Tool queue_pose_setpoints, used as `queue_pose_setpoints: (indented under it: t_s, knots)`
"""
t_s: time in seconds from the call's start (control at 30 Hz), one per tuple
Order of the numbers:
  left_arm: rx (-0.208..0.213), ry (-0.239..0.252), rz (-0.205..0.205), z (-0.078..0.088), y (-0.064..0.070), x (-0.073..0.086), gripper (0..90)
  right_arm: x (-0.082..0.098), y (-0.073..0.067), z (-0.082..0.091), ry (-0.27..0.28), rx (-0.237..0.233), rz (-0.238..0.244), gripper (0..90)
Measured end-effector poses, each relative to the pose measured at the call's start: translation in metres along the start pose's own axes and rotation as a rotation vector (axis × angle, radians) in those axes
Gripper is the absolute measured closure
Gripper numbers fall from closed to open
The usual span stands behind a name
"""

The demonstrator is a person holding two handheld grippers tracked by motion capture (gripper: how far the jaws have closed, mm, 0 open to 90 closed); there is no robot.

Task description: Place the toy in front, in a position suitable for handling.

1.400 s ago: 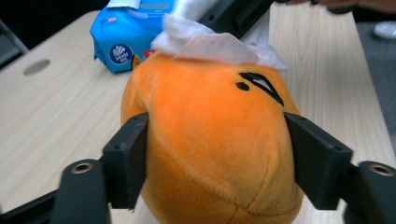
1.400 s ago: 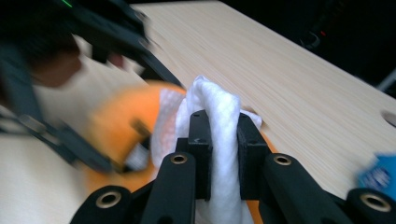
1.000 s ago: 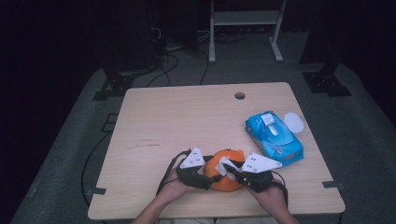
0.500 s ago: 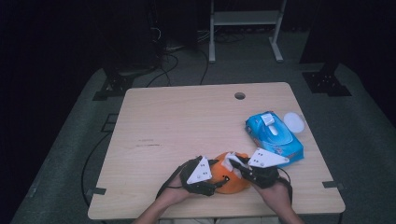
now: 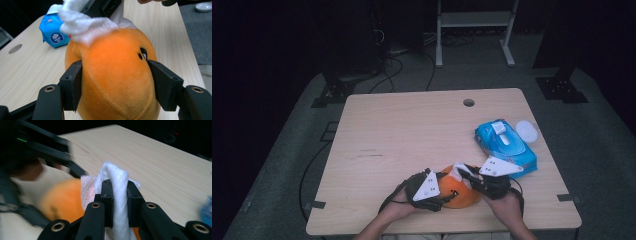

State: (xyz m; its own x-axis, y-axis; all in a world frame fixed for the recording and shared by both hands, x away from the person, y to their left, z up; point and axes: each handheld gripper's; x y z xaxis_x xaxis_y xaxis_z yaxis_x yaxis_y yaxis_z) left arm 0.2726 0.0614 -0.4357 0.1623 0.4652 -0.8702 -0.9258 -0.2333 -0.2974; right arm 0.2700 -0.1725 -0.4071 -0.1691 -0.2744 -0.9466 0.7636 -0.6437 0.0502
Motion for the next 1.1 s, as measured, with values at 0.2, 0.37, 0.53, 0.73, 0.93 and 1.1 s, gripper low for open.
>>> queue_pose_setpoints:
  t_s: [0.2, 0.37, 0.53, 0.73, 0.93, 1.1]
  knots:
    - [-0.004, -0.007, 0.002, 0.002, 0.000, 0.001, 34.1, -0.003, -0.004, -0.002, -0.002, -0.010, 0.014, 78.8]
    - [0.000, -0.013, 0.048, 0.005, -0.009, 0.007, 34.2, 0.012, 0.024, 0.005, -0.026, 0.064, -0.049, 78.9]
    - [0.008, 0.028, 0.153, 0.005, -0.012, 0.000, 17.8, 0.010, 0.014, 0.002, -0.017, 0.061, -0.049, 78.9]
    - [-0.004, 0.022, 0.178, 0.006, -0.015, 0.003, 29.5, 0.004, 0.001, -0.001, 0.000, 0.014, -0.020, 78.9]
    - [-0.019, 0.005, 0.219, 0.010, -0.026, 0.015, 33.2, 0.013, 0.016, 0.002, -0.021, 0.041, -0.059, 79.0]
    - [-0.021, 0.002, 0.243, 0.013, -0.031, 0.020, 33.5, 0.010, 0.005, 0.003, -0.012, 0.016, -0.045, 79.0]
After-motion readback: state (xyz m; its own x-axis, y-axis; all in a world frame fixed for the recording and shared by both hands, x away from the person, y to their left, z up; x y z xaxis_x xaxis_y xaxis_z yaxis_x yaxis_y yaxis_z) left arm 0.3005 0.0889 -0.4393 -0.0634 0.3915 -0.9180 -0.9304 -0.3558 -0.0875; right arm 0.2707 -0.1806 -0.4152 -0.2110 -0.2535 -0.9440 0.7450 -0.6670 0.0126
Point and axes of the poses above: each handheld gripper's, and its own axes: z roughly backward along the jaws, x roughly out of its underside, y roughly to its right, and after that the axes turned 6 degrees about y, right-handed
